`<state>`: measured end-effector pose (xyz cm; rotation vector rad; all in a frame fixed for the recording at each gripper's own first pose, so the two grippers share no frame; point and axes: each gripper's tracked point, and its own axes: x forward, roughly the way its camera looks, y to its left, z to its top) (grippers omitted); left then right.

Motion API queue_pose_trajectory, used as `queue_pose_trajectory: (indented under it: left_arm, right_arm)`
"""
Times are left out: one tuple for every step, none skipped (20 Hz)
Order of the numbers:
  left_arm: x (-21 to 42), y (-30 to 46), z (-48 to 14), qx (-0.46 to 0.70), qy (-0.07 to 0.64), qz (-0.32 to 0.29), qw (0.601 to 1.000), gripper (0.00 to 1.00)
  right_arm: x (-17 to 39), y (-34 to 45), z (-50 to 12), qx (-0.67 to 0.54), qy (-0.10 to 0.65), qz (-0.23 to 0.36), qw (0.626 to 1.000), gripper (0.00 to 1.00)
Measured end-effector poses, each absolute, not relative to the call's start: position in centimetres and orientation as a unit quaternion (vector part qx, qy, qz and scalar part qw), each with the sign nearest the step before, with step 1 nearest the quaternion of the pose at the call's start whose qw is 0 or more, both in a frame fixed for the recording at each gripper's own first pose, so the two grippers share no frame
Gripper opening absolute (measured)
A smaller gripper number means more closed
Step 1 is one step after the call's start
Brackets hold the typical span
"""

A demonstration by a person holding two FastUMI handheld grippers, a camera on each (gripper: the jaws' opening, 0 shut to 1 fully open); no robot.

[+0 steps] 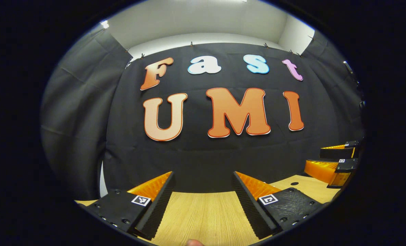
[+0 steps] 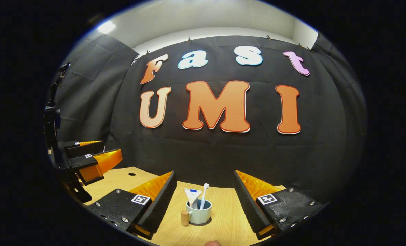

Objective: Put the toothbrush and toothpaste on the desktop into the cup, then pick up the cup and place it on the coaster on the desktop.

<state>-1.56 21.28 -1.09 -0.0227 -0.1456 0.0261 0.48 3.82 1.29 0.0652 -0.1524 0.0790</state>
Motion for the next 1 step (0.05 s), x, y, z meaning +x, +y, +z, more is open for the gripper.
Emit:
queue_pose_trajectory:
  left_arm:
    - [-1.71, 21.73, -1.18, -0.009, -0.074, 0.02, 0.997, 0.99]
  right_arm:
    - [0.41, 3.75, 1.42, 0.032, -0.08, 0.039, 0.996, 0.98]
